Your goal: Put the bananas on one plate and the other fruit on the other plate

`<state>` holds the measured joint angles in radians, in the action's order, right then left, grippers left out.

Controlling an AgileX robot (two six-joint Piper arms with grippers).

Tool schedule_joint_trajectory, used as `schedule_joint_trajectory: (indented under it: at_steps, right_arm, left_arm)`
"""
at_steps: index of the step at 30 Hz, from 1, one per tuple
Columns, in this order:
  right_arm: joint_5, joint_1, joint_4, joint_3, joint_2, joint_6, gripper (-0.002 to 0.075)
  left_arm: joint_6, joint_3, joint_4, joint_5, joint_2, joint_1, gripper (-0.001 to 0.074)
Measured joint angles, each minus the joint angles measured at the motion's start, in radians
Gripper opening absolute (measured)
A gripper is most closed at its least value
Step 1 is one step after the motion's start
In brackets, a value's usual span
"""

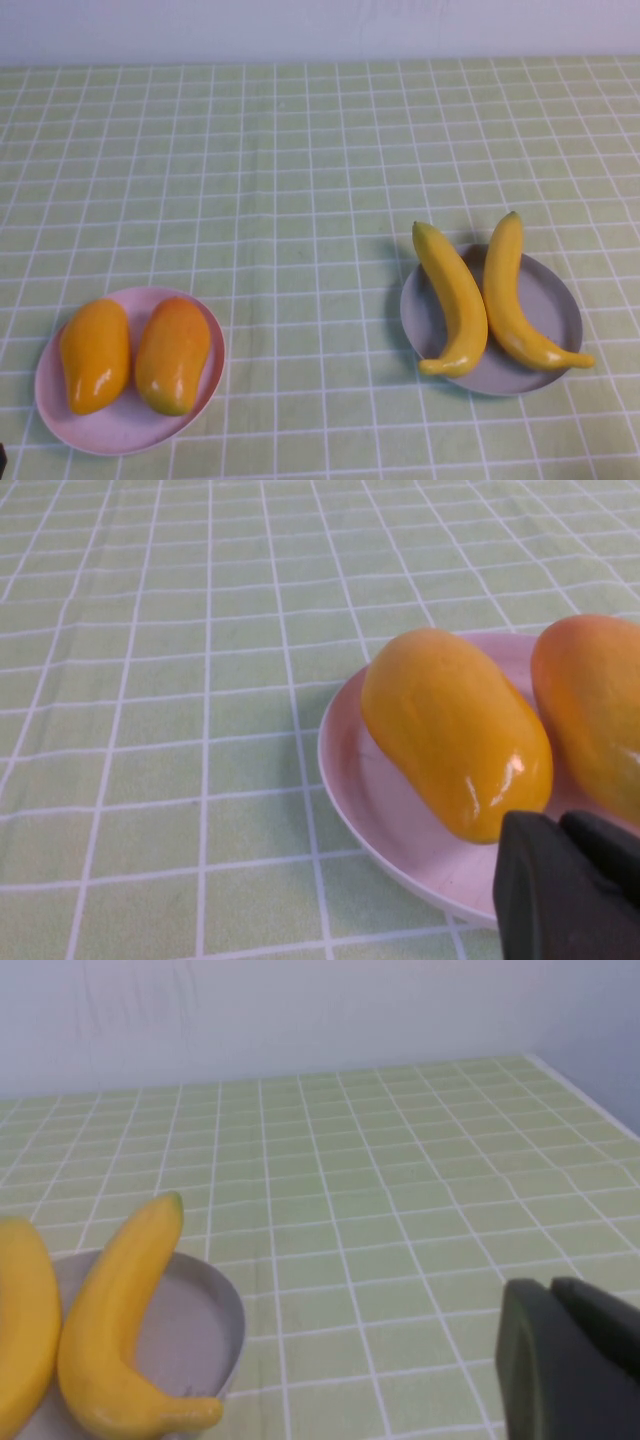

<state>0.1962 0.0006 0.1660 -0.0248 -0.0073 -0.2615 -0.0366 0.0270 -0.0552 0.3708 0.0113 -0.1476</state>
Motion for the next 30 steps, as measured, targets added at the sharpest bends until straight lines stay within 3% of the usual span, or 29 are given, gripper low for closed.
schedule_joint_trajectory:
  at_steps: [9,17,30]
  right_arm:
    - [0.027,0.0,-0.003,0.0,0.0,0.006,-0.0015]
    - [0.122,0.0,-0.249,0.0,-0.002,0.262,-0.0015]
    - [0.147,0.0,-0.269,0.0,-0.006,0.283,-0.0015]
  left_arm:
    - [0.0,0.0,0.0,0.0,0.0,0.0,0.0003]
    - [0.0,0.0,0.0,0.0,0.0,0.0,0.0003]
    - [0.0,0.0,0.0,0.0,0.0,0.0,0.0002]
